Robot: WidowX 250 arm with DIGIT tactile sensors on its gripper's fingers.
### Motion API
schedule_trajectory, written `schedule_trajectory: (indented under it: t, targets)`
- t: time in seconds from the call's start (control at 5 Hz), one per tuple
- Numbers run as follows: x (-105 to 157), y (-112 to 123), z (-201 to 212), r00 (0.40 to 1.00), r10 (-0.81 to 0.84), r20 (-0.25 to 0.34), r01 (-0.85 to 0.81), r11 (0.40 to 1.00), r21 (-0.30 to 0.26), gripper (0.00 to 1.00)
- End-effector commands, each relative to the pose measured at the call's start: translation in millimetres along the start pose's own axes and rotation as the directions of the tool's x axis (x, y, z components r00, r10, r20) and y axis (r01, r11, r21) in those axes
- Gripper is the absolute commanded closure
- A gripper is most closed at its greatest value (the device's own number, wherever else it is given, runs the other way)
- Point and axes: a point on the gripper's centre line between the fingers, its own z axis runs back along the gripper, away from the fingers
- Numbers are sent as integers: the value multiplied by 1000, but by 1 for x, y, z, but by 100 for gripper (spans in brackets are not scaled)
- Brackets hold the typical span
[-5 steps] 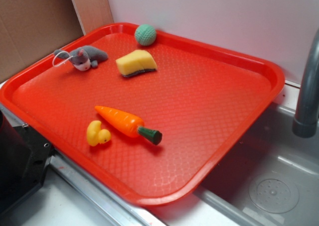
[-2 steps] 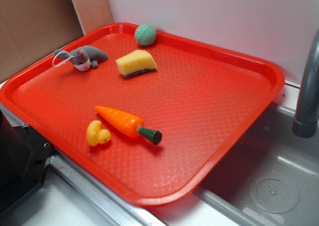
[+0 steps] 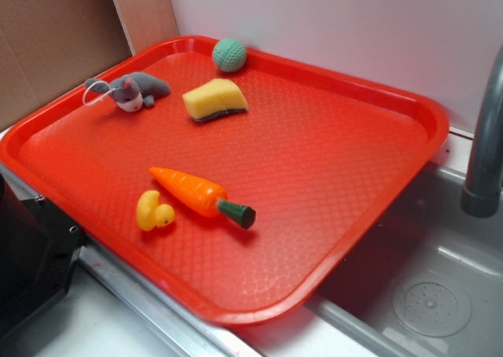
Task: Grab the gray animal.
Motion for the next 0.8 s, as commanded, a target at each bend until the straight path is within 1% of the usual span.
schedule_trajectory:
  t: [0.0,0.2,0.4,0.6]
  targets:
    - [43,36,-34,954,270,133,-272,962,-1,0]
    - [70,52,-73,930,324,174,-338,939,57,0]
    - [87,59,-101,921,345,182,-364,928,81,0]
    - [98,68,-141,923,323,206,-360,917,171,0]
